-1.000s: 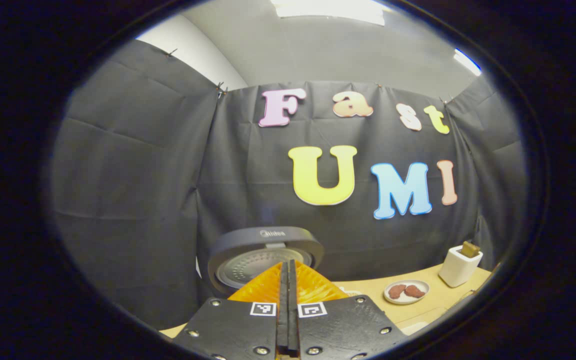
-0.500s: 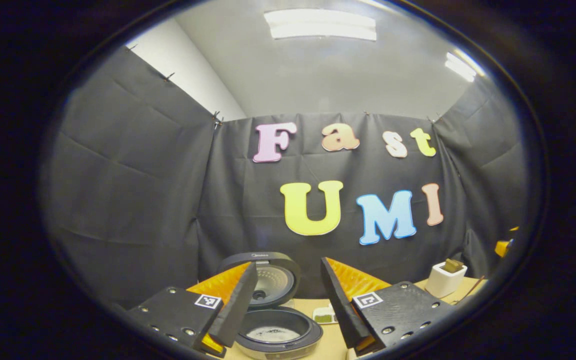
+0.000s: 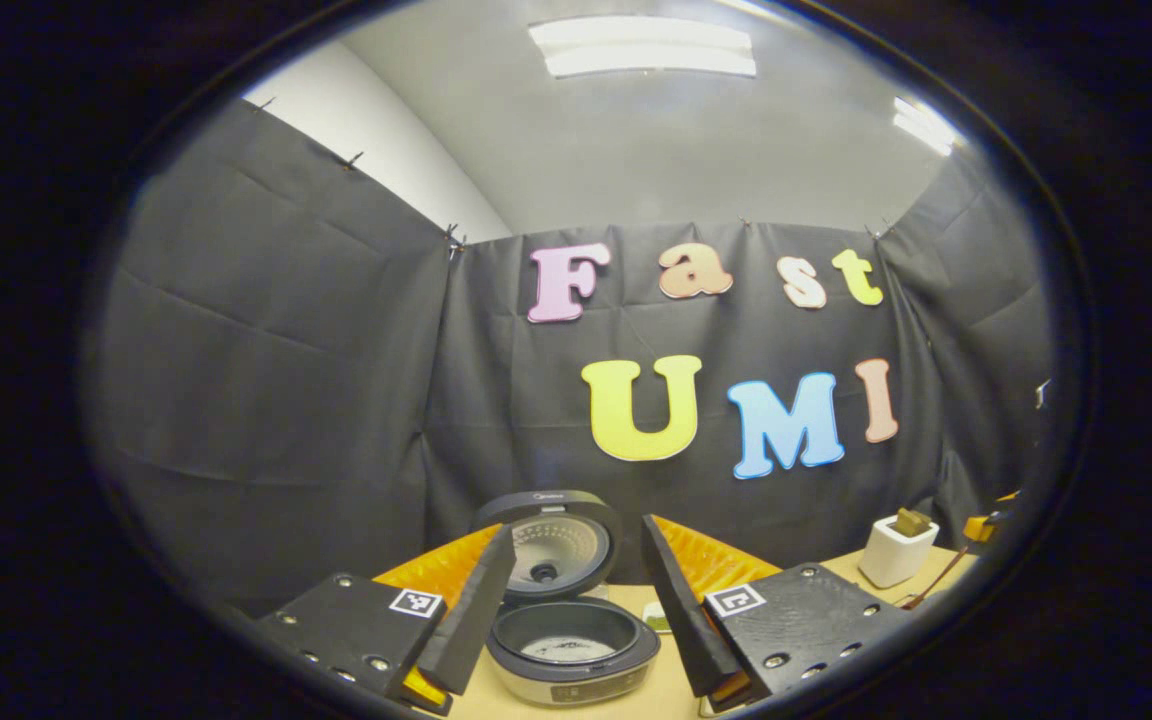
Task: Close the left gripper, press the button to open the rice cooker; take a wooden spoon from the chopstick holder with the right hand, scoop a spoonful of rice and pour it into the rice cooker, then put the wooden spoon back into the chopstick holder.
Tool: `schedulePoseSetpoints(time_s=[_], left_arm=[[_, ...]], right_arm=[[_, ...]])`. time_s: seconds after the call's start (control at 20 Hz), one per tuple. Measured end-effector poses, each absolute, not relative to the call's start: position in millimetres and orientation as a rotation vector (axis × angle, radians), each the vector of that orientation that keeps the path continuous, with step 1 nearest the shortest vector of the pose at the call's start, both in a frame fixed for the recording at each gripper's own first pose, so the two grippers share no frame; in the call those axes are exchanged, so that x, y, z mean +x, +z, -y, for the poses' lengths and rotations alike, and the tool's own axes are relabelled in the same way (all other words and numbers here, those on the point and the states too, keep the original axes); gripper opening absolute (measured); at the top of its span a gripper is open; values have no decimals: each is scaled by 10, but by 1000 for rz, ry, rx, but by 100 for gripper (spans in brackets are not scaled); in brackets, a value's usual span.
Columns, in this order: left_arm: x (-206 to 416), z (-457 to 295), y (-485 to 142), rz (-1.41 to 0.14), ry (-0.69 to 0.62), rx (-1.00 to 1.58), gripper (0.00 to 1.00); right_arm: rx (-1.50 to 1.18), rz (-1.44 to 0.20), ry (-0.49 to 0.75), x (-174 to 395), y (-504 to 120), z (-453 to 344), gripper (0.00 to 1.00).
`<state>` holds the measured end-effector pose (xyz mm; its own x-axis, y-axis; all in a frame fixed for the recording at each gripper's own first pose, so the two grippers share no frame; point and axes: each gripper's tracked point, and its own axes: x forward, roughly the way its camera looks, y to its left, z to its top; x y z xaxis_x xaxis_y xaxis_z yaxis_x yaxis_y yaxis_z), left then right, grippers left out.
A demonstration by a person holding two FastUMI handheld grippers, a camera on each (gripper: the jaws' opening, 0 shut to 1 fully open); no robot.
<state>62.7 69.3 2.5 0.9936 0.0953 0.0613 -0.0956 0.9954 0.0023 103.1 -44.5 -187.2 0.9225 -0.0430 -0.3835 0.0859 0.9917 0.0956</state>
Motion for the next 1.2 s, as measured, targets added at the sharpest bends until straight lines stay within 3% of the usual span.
schedulePoseSetpoints(time_s=[0.65, 0.85, 0.9, 0.95, 1.0, 1.05, 1.1, 1.15, 1.2], left_arm=[[380, -912, -74, 16, 158, 27, 80], [357, -956, -96, 11, 166, 28, 80], [359, -970, -97, 11, 168, 28, 80], [370, -982, -105, 11, 168, 27, 80], [370, -990, -106, 11, 168, 25, 81], [373, -991, -125, 10, 169, 24, 81], [385, -1012, -122, 10, 170, 22, 81], [389, -1024, -148, 10, 170, 20, 81], [390, -1039, -142, 9, 170, 17, 81]], right_arm=[[438, -659, -74, 904, -2830, 299, 95], [499, -703, -44, 860, -2961, 173, 75], [507, -710, -46, 860, -2978, 152, 53], [515, -715, -48, 868, -2988, 141, 51], [517, -719, -57, 850, -3013, 138, 28], [526, -713, -55, 903, -3032, 114, 17], [535, -718, -37, 879, -2978, 78, 23], [514, -717, -57, 869, -3034, 58, 23], [493, -711, -52, 886, -2962, 112, 14]])
